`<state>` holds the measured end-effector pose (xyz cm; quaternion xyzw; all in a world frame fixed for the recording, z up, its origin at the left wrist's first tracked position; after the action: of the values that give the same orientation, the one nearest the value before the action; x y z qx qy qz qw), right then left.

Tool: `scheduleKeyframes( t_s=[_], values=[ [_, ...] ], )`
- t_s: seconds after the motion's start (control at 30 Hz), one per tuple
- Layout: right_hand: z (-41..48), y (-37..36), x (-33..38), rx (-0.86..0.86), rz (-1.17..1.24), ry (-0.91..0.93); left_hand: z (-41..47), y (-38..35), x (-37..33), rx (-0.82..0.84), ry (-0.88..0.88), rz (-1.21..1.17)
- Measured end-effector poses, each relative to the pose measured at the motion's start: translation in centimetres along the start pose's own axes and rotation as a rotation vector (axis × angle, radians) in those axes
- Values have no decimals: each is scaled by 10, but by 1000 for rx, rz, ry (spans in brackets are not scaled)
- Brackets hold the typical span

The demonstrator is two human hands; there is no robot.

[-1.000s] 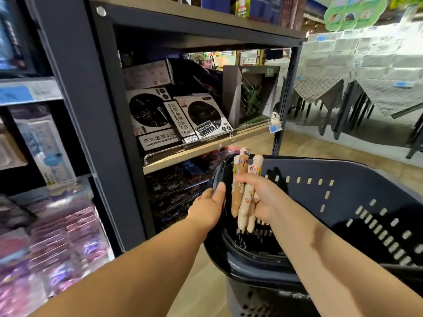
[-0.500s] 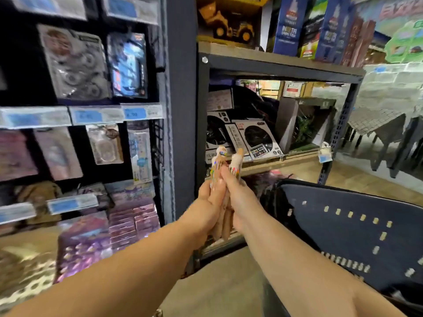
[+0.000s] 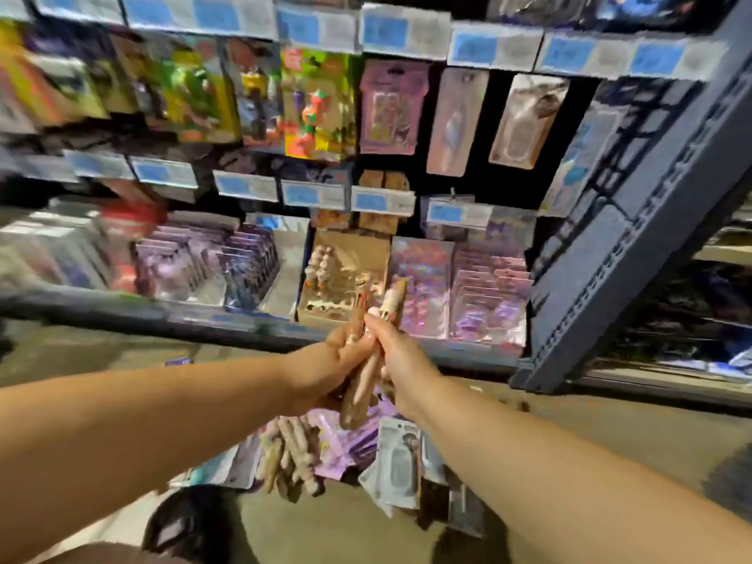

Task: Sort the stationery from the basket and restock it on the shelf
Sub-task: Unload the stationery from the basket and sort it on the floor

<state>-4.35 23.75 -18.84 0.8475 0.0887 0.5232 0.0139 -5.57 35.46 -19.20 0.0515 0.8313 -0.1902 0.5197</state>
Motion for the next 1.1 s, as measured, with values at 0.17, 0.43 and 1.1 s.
scheduleKeyframes(
  t_s=[0.17,0.43,1.1],
  values=[
    [41,-103,-60,107,-187,-188,-19,99,68,-148,150,-141],
    [105,-165,-183,139,-518,-369,-19,168,164,-320,376,-341],
    [143,-206,-118,328,-1225,-463,49,243,162,-59,398,396]
  ],
)
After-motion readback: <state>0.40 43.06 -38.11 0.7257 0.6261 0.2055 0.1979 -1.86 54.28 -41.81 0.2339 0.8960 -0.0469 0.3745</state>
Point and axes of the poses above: each hand's wrist, its own z-axis towards the middle knuckle, its own y-axis out of the back of the hand, x = y × z, the point moved 2 cm from there along z, towards the middle knuckle, and after that the axes turned 15 degrees about -z, right-handed, at the moved point
